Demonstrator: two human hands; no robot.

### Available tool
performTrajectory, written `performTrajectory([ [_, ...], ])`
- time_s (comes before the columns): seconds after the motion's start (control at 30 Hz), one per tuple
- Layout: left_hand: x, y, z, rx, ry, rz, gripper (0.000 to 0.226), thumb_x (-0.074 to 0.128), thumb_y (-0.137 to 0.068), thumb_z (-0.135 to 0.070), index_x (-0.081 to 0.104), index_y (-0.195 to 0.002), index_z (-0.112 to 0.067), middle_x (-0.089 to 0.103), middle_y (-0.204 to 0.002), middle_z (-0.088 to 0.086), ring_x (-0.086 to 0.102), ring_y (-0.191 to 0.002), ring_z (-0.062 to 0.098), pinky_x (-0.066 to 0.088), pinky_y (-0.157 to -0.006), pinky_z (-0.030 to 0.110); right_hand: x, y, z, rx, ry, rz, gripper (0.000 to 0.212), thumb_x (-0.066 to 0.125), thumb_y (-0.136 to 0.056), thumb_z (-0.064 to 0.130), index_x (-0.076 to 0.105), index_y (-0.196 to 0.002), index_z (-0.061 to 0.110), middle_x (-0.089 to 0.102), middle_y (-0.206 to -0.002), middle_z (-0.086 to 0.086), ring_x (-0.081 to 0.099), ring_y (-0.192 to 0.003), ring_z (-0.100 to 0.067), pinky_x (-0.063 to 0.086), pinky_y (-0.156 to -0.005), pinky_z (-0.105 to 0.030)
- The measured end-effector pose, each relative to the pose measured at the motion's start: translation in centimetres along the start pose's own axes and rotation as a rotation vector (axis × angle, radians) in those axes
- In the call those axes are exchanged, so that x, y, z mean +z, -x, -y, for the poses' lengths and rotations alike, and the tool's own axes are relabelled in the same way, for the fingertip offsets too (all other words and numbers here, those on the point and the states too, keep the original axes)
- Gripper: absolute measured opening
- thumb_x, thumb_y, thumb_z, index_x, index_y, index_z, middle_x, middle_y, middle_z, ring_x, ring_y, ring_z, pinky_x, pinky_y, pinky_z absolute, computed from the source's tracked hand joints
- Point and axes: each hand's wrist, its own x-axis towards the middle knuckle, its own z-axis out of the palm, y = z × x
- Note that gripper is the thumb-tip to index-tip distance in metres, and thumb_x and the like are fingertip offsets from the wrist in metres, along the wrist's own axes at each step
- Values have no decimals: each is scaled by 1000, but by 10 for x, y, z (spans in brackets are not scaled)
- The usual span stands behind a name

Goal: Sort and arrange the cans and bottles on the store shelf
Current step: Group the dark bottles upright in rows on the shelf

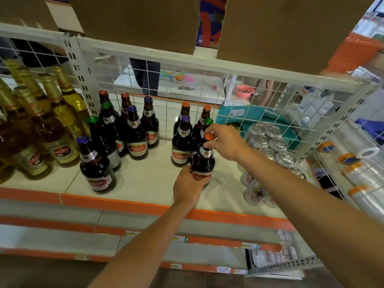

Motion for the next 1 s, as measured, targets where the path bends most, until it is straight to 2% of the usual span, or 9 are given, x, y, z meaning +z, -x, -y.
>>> performTrajectory([
  [0.43,11,-9,5,-14,47,-29,69,83,-68,-51,52,-125,-26,64,-118,-11,63,-103,14,48,-81,29,7,-5,-10,4,-14,-10,41,76,-86,25,60,-122,18,65,-116,-6,60,-104,-26,49,-84,-34],
  [0.57,7,-8,8,7,88,61,71,84,-71,-45,51,-130,-23,62,-122,-8,62,-108,13,47,-82,26,0,-2,-4,-11,76,21,39,72,-88,28,59,-123,17,65,-119,-7,60,-107,-26,50,-85,-35],
  [0.67,-10,-3,13,16,31,130,72,80,-78,-41,48,-138,-19,61,-125,-1,60,-112,19,51,-92,35,-8,-3,17,-82,105,-129,34,68,-90,35,62,-119,17,68,-113,-3,63,-101,-23,54,-84,-42],
  [0.73,-32,3,19,-5,24,92,58,76,-83,-36,55,-132,-14,63,-117,2,62,-106,18,52,-90,31,-12,-8,47,-143,-49,-153,31,68,-90,36,64,-115,18,69,-107,1,64,-97,-18,55,-85,-42],
  [0.83,-81,20,41,-39,69,17,29,71,-89,-28,66,-111,-10,67,-97,0,65,-81,-1,48,-70,10,-5,-21,103,-262,-169,-43,28,69,-89,36,66,-112,20,68,-100,4,64,-93,-15,55,-87,-40],
  [0.87,-100,26,50,-48,76,-27,23,70,-91,-24,68,-107,-8,69,-94,1,64,-75,-5,46,-65,7,1,-25,121,-302,-179,-23,29,70,-89,36,66,-113,20,68,-101,3,64,-93,-15,55,-87,-41],
  [0.9,-120,31,60,-57,68,-89,19,69,-91,-21,69,-104,-7,70,-92,3,65,-74,-4,46,-66,8,8,-29,139,-332,-190,-5,30,70,-89,36,66,-114,19,68,-101,2,64,-93,-16,55,-87,-42],
  [1.0,-178,39,86,-82,28,-268,18,70,-89,-18,69,-103,-6,69,-89,2,66,-86,16,48,-76,20,31,-35,185,-388,-181,76,38,70,-89,37,64,-120,15,68,-108,-2,63,-99,-20,53,-89,-43],
])
